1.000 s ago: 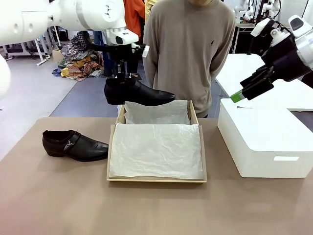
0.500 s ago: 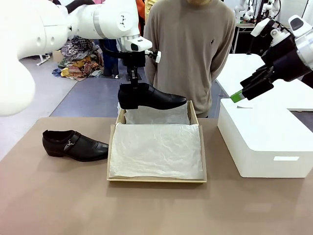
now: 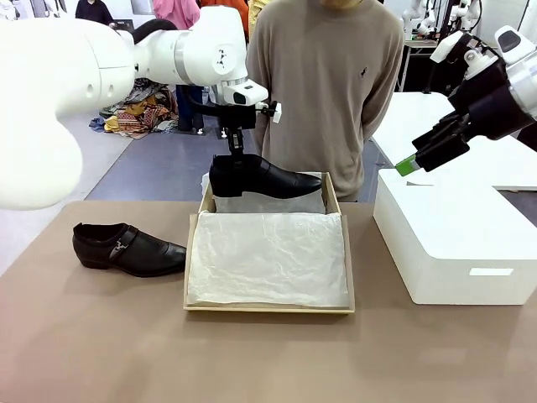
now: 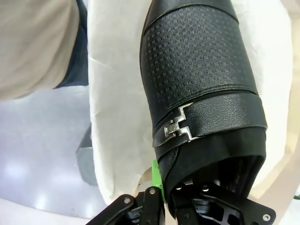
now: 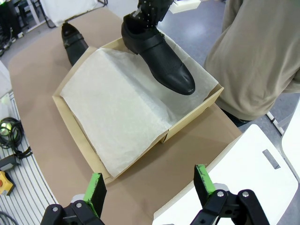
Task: Pack the shoes into the box.
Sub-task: Place one shoe of the Shoes into the Shoes Box.
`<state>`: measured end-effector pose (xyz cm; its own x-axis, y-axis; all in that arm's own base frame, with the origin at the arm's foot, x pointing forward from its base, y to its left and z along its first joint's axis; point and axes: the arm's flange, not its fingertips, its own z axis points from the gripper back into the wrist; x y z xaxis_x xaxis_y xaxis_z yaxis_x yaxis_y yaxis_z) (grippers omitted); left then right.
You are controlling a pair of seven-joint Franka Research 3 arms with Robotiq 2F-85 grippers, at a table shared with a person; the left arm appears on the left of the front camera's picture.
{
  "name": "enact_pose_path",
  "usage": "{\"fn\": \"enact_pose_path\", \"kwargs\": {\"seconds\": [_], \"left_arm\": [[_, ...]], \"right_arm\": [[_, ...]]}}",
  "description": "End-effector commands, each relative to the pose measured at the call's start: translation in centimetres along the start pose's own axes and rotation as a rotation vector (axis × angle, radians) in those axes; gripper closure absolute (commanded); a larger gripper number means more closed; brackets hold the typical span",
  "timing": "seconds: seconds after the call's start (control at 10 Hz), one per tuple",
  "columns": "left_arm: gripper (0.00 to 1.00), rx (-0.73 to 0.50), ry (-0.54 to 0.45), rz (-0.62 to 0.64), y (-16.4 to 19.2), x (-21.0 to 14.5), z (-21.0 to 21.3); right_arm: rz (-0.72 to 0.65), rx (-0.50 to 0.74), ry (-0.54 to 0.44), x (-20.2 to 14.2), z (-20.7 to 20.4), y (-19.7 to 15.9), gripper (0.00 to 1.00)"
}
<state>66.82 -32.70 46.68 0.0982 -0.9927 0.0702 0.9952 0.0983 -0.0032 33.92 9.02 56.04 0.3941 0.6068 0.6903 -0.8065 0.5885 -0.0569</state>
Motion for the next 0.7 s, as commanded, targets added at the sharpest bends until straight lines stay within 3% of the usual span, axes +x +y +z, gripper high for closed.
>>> {"fn": "enact_pose_path", "kwargs": {"seconds": [0.0, 0.6], "left_arm": [[1.0, 0.008, 0.024, 0.025, 0.5, 0.5, 0.2], [1.0, -0.007, 0.035, 0.023, 0.7, 1.3, -3.0]], "right_arm": [[0.001, -0.002, -0.006, 0.0, 0.0, 0.0, 0.0], [0.001, -0.002, -0.006, 0.0, 0.0, 0.0, 0.0]]}}
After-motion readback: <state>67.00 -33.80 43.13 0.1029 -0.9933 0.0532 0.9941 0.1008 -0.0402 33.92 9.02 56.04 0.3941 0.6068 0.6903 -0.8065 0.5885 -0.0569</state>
